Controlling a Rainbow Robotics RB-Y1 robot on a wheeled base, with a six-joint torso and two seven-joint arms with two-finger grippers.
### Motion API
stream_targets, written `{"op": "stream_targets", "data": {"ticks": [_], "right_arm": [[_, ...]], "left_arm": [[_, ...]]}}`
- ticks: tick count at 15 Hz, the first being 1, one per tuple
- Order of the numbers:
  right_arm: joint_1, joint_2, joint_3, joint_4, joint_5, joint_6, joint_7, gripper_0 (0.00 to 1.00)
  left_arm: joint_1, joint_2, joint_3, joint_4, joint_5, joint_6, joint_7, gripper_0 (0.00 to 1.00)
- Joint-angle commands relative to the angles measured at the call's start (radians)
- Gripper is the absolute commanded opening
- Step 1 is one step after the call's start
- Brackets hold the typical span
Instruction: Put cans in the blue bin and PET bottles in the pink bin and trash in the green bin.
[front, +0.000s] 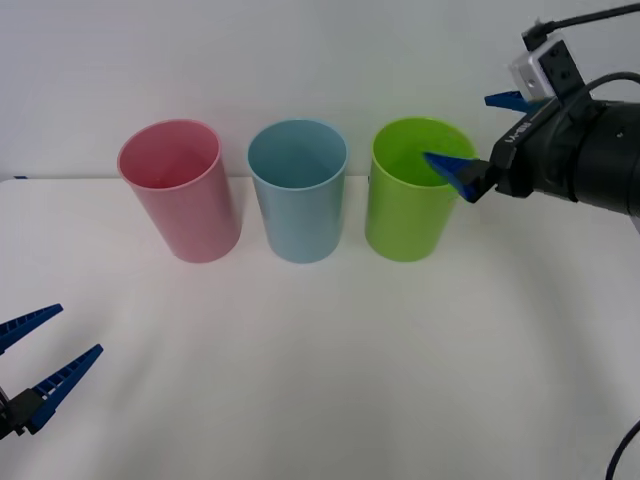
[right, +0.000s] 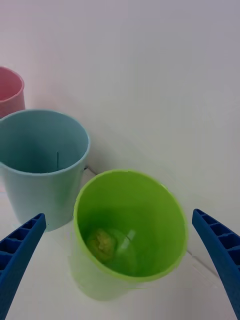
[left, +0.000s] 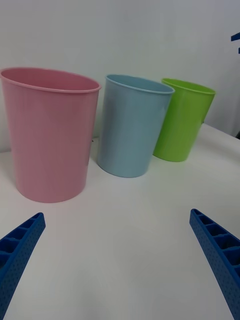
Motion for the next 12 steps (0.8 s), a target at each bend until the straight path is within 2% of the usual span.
{"op": "stream_targets", "data": {"ticks": [1,3,7,10,12], "right_arm": [[0.189,-0.005,-0.019,-0.105,-0.070,0.066,0.019,1.00],[0.310,-0.005,-0.046,-0.149,-0.151,0.068,0.052,1.00],[0.503,-0.005,-0.102,-0.155,-0.285,0.117,0.216,1.00],[0.632,-0.005,-0.123,-0.155,-0.317,0.166,0.305,1.00],[0.696,-0.005,-0.123,-0.155,-0.331,0.189,0.323,1.00]], "left_arm": [[0.000,0.000,0.000,0.000,0.000,0.000,0.000,1.00],[0.000,0.000,0.000,0.000,0.000,0.000,0.000,1.00],[0.000,0.000,0.000,0.000,0.000,0.000,0.000,1.00],[0.000,0.000,0.000,0.000,0.000,0.000,0.000,1.00],[0.000,0.000,0.000,0.000,0.000,0.000,0.000,1.00]]}}
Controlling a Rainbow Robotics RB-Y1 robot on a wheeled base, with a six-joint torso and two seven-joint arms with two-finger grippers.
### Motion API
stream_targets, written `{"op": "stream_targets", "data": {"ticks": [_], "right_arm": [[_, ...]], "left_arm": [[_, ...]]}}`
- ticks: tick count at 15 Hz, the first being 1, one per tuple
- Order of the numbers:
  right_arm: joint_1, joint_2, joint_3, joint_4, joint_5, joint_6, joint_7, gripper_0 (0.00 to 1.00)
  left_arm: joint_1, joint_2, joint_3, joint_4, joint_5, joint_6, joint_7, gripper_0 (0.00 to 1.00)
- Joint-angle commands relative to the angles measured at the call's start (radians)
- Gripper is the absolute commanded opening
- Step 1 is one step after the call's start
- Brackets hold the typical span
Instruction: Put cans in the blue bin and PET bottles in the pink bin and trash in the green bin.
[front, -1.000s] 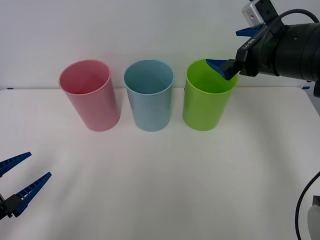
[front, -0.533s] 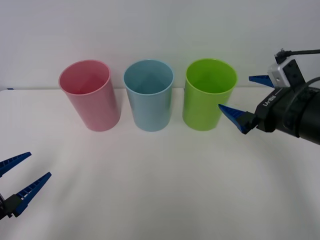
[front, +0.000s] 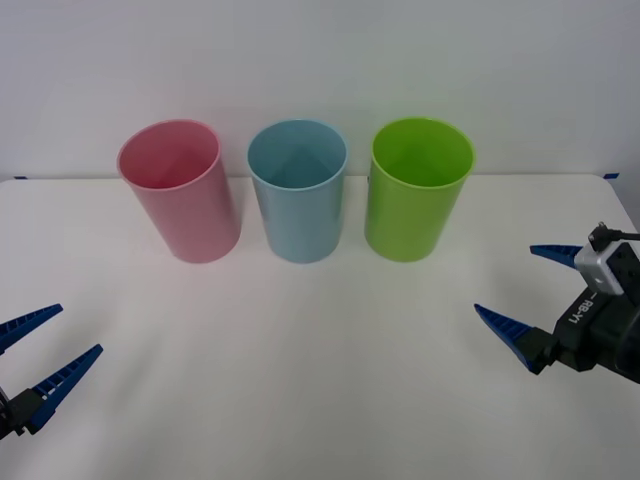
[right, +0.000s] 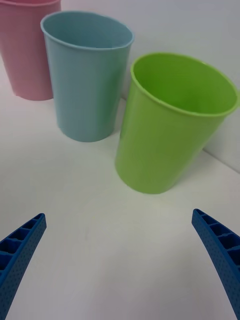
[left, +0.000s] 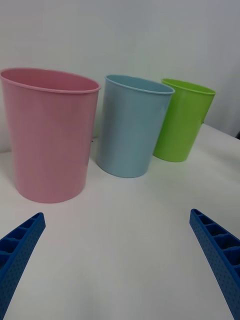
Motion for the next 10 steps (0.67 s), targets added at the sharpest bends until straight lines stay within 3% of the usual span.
{"op": "stream_targets", "data": {"ticks": [1,4,7,10], "right_arm": [[0.076,0.000,0.003,0.000,-0.011,0.020,0.024,1.00],[0.105,0.000,0.000,0.020,-0.014,0.022,0.064,1.00],[0.089,0.000,0.001,0.118,-0.108,0.022,0.185,1.00],[0.089,0.000,-0.002,0.120,-0.105,-0.026,0.191,1.00]], "left_arm": [[0.000,0.000,0.000,0.000,0.000,0.000,0.000,1.00],[0.000,0.000,0.000,0.000,0.000,0.000,0.000,1.00],[0.000,0.000,0.000,0.000,0.000,0.000,0.000,1.00],[0.000,0.000,0.000,0.000,0.000,0.000,0.000,1.00]]}}
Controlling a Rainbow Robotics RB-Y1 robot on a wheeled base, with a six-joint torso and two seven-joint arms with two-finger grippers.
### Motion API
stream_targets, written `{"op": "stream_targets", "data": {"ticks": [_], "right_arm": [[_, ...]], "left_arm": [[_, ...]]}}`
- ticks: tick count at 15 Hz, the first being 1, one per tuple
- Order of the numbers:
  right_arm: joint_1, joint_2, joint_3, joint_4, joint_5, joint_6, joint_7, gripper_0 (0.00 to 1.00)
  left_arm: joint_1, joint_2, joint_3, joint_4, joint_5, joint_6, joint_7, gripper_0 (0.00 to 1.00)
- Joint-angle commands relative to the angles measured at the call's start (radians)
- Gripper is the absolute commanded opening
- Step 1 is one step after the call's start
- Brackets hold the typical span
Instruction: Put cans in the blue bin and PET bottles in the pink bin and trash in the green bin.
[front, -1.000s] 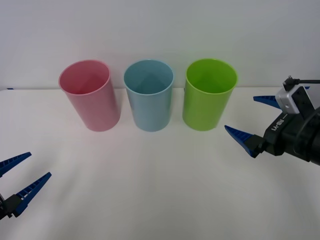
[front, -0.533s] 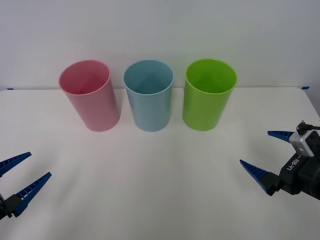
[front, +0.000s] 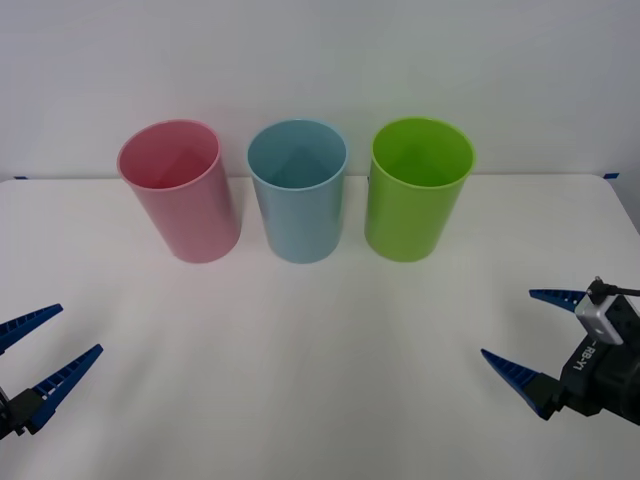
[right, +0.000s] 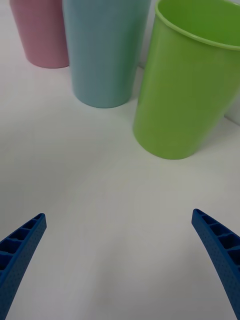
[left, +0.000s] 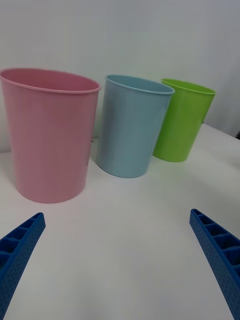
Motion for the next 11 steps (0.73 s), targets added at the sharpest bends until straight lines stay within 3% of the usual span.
{"op": "stream_targets", "data": {"ticks": [1,11], "right_arm": [[0.000,0.000,-0.005,-0.001,0.000,-0.049,0.006,1.00],[0.009,-0.031,0.018,-0.004,-0.015,-0.063,0.041,1.00]], "left_arm": [[0.000,0.000,0.000,0.000,0.000,0.000,0.000,1.00],[0.000,0.000,0.000,0.000,0.000,0.000,0.000,1.00]]}}
